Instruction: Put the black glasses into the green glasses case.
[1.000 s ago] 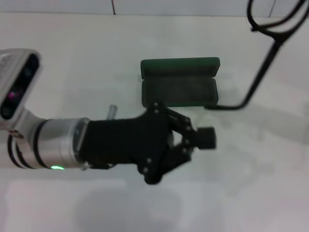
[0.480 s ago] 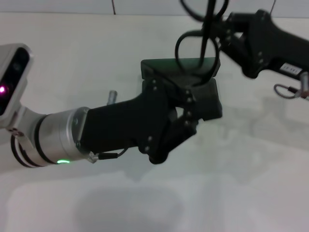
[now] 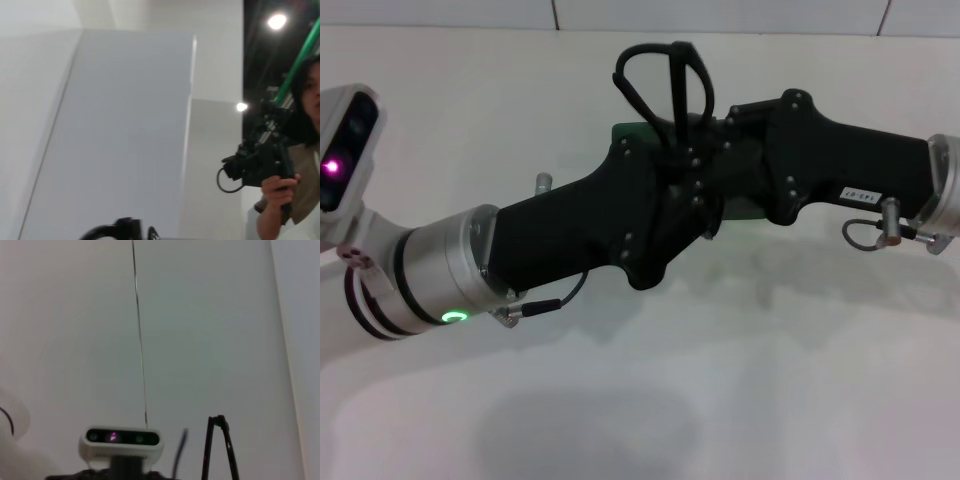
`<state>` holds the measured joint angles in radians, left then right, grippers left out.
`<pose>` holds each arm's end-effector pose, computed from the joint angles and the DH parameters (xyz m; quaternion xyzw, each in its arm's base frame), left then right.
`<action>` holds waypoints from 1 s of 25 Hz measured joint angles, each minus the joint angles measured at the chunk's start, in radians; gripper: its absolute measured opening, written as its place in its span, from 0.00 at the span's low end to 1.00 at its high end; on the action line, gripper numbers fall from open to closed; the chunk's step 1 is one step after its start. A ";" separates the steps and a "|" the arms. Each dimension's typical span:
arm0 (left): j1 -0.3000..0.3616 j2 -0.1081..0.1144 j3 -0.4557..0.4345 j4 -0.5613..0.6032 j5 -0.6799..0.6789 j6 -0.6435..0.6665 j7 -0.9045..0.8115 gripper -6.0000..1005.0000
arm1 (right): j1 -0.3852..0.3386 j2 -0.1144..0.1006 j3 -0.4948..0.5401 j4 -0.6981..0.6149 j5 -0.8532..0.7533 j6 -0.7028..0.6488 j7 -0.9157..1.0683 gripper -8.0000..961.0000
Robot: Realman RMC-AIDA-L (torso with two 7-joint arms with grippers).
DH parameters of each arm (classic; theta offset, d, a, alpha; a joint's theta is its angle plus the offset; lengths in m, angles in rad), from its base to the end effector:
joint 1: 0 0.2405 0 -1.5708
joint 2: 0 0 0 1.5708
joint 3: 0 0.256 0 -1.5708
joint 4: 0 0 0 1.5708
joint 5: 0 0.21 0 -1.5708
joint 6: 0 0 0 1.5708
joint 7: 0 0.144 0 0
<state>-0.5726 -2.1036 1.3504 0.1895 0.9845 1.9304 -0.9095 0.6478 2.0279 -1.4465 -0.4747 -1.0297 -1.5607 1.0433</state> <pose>-0.1834 0.2673 -0.0368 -0.8168 -0.0792 -0.5712 0.0159 0.1509 0.3357 -0.0323 -0.8973 0.0265 0.4375 0.0523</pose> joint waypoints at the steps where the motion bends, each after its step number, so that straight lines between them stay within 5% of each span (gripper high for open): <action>1: 0.001 0.000 -0.001 0.000 -0.001 -0.006 -0.004 0.03 | 0.001 0.000 -0.006 -0.004 0.000 0.003 0.000 0.06; 25: 0.020 0.014 0.000 0.011 -0.001 -0.034 -0.023 0.03 | -0.006 -0.011 -0.011 -0.023 0.006 0.053 0.014 0.06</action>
<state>-0.5524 -2.0895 1.3504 0.2005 0.9832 1.8965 -0.9325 0.6422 2.0172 -1.4578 -0.4976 -1.0237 -1.5077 1.0571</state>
